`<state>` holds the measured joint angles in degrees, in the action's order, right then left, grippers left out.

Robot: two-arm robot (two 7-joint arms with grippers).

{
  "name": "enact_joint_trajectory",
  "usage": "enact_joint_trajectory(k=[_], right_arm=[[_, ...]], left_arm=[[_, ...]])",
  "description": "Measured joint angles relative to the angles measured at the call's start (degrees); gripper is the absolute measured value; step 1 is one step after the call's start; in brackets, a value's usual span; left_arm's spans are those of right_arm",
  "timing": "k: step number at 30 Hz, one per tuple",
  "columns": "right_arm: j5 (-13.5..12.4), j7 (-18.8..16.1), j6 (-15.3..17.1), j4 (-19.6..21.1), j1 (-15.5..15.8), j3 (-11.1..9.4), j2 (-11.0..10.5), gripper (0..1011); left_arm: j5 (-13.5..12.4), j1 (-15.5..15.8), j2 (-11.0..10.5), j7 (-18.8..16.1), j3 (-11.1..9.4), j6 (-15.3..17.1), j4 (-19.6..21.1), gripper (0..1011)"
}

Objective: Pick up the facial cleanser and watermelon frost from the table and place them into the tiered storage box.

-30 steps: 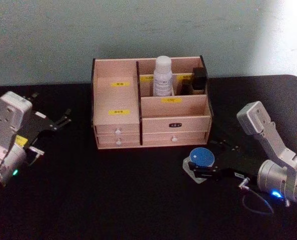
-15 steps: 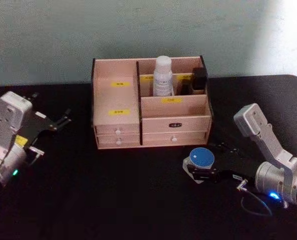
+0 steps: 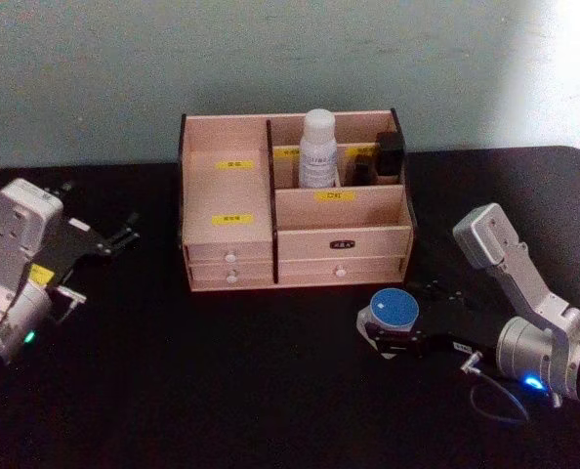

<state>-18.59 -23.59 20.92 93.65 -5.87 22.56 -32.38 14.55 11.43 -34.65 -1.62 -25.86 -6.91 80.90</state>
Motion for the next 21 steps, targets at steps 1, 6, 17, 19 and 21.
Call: enact_joint_trajectory(k=[1,6,17,19,21], right_arm=[[0.00,0.00,-0.01,0.00,0.00,0.00,0.00,1000],[0.00,-0.03,-0.06,0.03,0.00,-0.01,-0.02,976],[-0.02,-0.09,-0.14,0.03,0.00,-0.05,-0.03,720],[-0.02,-0.10,-0.14,0.03,0.00,-0.06,-0.03,720],[-0.02,-0.11,-0.15,0.03,0.00,-0.06,-0.03,720]], left_arm=[[0.00,0.00,0.00,0.00,0.00,0.00,0.00,1001],[0.00,0.00,0.00,0.00,0.00,0.00,0.00,1001],[0.00,0.00,0.00,0.00,0.00,0.00,0.00,1001],[0.00,0.00,0.00,0.00,0.00,0.00,0.00,1001],[0.00,0.00,0.00,0.00,0.00,0.00,0.00,1001]])
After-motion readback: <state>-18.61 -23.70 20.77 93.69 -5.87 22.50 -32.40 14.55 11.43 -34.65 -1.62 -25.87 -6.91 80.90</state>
